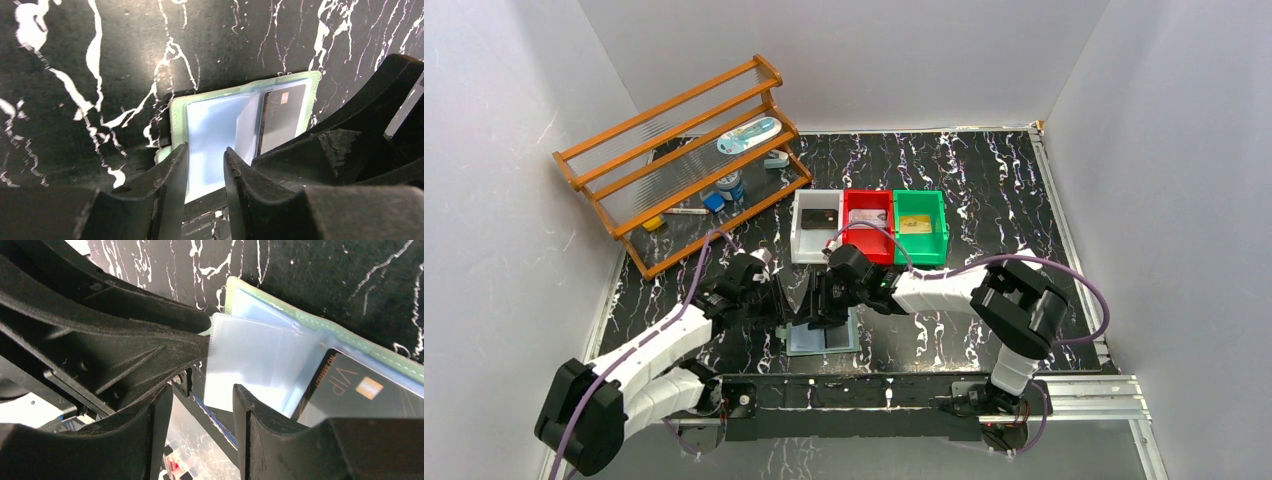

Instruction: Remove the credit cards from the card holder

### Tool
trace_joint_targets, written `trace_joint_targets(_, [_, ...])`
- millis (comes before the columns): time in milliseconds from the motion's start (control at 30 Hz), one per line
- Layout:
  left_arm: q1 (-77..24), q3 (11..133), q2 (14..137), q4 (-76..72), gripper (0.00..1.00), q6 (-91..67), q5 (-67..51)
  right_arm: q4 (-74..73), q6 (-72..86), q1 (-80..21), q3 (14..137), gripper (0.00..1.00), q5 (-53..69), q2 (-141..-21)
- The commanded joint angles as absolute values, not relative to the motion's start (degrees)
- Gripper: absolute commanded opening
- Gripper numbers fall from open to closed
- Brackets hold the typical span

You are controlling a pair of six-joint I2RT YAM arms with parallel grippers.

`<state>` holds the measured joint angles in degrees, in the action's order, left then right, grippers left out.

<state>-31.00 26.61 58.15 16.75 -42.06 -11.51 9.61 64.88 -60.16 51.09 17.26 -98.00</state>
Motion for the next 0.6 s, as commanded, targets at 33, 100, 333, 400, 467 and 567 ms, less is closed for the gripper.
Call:
trace_joint_targets(33, [-30.93,29.59,51.25,25.79,0.37,-44.44,-0.75,7.20,62.63,-60.82,55.44,0.59,16.21,-99.25])
trace_joint_targets(100, [-30.90,30.55,49.35,27.41,0.42,-44.72,0.89,6.01,61.91,-60.79,55.55,0.60,15.33,-98.77])
trace_joint_targets(333, [-30.86,31.83,46.06,27.39,0.45,-43.88,0.34,1.29,61.35,-60.82,54.30,0.61,8.00,-93.46])
trace_joint_targets(400, [-30.85,31.61,46.34,25.69,0.47,-42.85,-2.10,-2.66,61.57,-60.80,53.52,0.62,3.81,-91.04])
trace_joint_targets(467, [-30.79,31.35,47.24,23.15,0.49,-42.15,-5.35,-5.80,61.74,-60.77,52.51,0.63,-0.75,-88.83])
trace_joint_targets(567, [-30.92,31.11,49.18,19.50,0.51,-41.62,-11.30,-9.21,62.74,-60.71,50.50,0.63,-3.91,-86.33])
